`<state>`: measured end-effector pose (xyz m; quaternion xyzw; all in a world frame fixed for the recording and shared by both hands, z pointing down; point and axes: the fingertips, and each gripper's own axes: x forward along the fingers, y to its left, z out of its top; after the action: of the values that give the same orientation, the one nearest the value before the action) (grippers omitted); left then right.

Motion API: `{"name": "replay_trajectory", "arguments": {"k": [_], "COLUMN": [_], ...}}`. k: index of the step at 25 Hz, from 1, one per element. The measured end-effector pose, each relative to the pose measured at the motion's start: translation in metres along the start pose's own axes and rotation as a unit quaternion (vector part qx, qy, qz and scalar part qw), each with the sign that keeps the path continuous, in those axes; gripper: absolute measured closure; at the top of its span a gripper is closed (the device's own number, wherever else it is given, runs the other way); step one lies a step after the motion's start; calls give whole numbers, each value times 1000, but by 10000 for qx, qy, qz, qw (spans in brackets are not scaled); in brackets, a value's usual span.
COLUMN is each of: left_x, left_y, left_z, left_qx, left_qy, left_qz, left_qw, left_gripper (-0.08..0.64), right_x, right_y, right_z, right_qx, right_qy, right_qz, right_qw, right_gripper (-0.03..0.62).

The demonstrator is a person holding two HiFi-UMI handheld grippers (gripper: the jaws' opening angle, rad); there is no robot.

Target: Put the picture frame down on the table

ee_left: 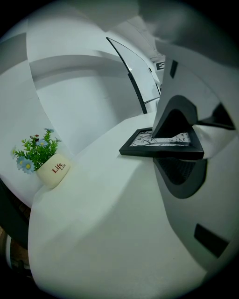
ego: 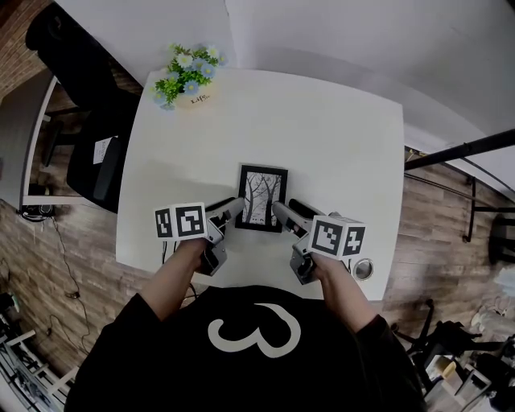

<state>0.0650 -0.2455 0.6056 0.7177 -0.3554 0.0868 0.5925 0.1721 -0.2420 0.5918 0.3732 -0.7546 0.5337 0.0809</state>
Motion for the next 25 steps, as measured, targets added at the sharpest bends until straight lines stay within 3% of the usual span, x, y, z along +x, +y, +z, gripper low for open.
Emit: {"name": "replay_trajectory", "arguments": {"k": [8, 9, 11, 16, 21, 25], "left_x": [-7, -10, -16, -36, -72, -113], "left_y": [-2, -3, -6, -27, -74, -109], "left_z": [-7, -9, -13, -25, -35, -53], "left_qx": [-26, -54, -101, -13, 490, 1176], "left_qy": [-111, -134, -130, -133, -251, -349], "left_qz": [-140, -187, -281, -615, -1166, -1512], "left_qw": [9998, 9997, 9995, 9980, 9917, 9809], "left_gripper": [426, 430, 464, 514, 534, 543], "right_x": [-24, -28, -36, -59, -89, -118], "right_y": [5, 10, 20, 50, 96, 138], "right_z": [7, 8, 7, 4, -10, -24], "right_qx": [35, 8, -93, -553, -1086, -1778], "right_qy": [-459, -522, -605, -799, -1014, -1198], "right_qz": [140, 216, 367, 679, 984, 1017], "right_qw": [9988, 9984, 9974, 9929, 9840, 9714], "right_gripper": [373, 394, 500, 549, 558, 560]}}
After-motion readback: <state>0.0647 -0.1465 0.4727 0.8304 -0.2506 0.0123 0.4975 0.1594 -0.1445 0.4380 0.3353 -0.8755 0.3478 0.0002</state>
